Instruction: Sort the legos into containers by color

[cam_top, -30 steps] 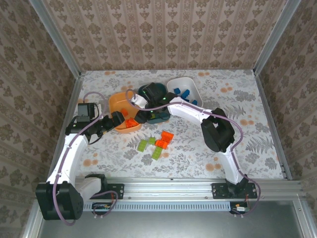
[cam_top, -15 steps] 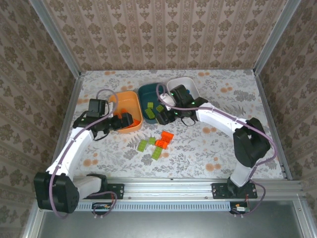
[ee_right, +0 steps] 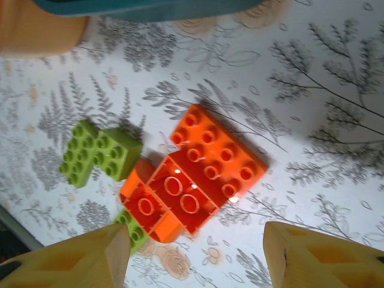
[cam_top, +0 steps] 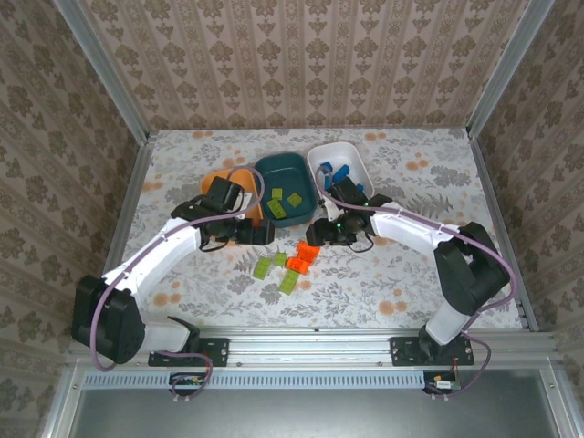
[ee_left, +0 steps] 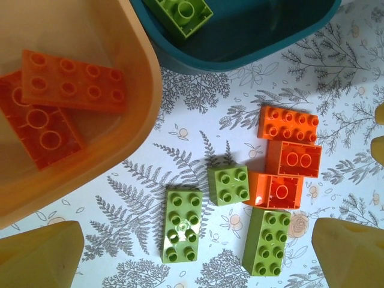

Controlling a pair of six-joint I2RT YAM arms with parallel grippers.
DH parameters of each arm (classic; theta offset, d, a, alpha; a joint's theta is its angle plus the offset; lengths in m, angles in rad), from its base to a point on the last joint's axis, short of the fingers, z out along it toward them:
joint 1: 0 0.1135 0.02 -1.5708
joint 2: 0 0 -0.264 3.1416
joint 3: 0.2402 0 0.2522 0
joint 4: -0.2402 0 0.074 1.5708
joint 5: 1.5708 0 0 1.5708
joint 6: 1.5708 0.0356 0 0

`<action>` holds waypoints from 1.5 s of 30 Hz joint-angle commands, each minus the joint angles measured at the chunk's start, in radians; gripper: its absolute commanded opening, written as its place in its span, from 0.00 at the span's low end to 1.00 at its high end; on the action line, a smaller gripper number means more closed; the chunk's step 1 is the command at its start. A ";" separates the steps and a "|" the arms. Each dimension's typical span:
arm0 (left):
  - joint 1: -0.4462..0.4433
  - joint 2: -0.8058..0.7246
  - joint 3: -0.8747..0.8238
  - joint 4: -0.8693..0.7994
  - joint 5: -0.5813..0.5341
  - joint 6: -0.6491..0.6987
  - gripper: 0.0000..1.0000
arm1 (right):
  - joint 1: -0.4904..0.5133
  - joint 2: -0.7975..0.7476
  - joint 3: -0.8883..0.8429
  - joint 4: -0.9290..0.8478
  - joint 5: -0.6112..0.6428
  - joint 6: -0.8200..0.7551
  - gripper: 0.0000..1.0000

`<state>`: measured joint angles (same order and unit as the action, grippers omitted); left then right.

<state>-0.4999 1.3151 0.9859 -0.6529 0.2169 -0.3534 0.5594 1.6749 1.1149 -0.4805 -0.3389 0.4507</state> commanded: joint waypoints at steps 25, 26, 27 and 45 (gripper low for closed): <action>0.026 -0.048 -0.012 -0.033 -0.026 0.018 1.00 | 0.155 0.364 0.408 -0.449 0.403 -0.257 0.57; 0.028 -0.047 -0.011 -0.029 -0.024 0.018 1.00 | 0.154 0.366 0.407 -0.465 0.425 -0.264 0.57; 0.029 -0.045 -0.009 -0.028 -0.022 0.016 1.00 | 0.154 0.363 0.403 -0.475 0.443 -0.269 0.57; 0.037 -0.001 0.012 0.012 0.009 0.016 1.00 | 0.062 0.000 0.057 -0.356 0.205 -0.187 0.61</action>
<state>-0.4694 1.3010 0.9825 -0.6468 0.2050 -0.3531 0.6136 1.7393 1.2091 -0.9142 0.0139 0.2401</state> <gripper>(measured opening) 0.997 0.601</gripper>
